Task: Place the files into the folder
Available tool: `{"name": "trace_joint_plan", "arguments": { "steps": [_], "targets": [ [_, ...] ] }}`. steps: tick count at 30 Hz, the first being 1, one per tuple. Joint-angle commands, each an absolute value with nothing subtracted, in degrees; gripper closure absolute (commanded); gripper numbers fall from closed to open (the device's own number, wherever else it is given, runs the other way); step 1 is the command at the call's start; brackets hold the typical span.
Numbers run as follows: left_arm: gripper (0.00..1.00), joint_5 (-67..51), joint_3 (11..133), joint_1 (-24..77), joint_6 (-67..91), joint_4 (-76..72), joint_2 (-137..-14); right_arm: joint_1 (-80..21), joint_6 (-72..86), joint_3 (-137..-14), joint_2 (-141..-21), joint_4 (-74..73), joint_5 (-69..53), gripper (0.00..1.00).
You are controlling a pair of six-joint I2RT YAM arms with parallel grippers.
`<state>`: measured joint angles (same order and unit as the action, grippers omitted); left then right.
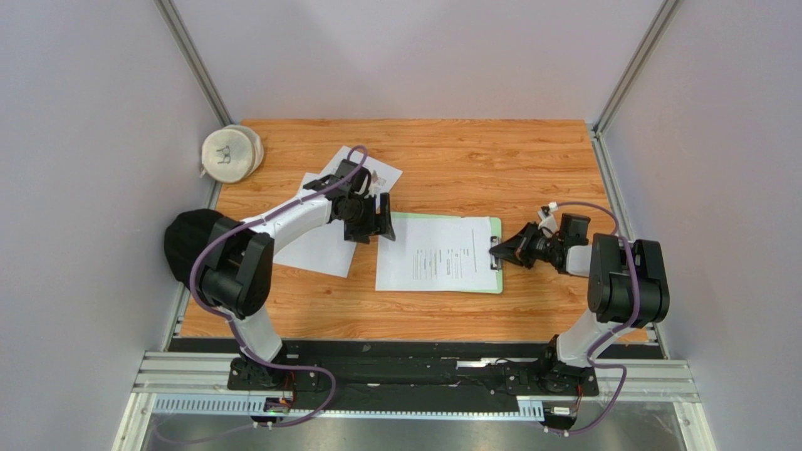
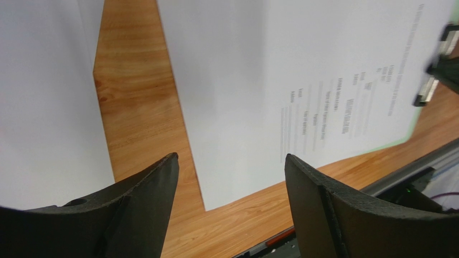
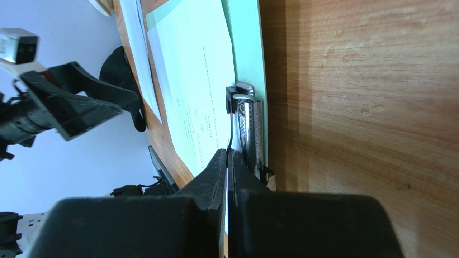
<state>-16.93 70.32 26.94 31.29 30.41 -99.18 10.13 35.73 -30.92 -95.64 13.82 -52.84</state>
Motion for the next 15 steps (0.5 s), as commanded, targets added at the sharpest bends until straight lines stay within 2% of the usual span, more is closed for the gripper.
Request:
{"name": "trace_joint_plan", "arguments": {
  "steps": [1, 4, 8, 15],
  "targets": [
    [0.18, -11.3, 67.5, 28.1, 32.3, 27.3, -99.1, 9.9, 35.4, -32.0, -93.3, 15.4, -54.0, 1.0],
    [0.18, -8.5, 65.3, 28.1, 33.6, 25.1, -99.9, 10.0, 36.4, -31.8, -93.7, 17.1, -55.2, 1.0],
    [0.25, -11.9, 63.4, 28.2, 35.7, 20.1, -102.7, 10.1, 38.1, -31.4, -94.7, 19.8, -55.7, 1.0],
    [0.29, -12.0, 63.2, 28.9, 37.4, 18.6, -106.9, 10.1, 40.5, -30.7, -94.4, 22.7, -56.9, 1.0]
  ]
}}
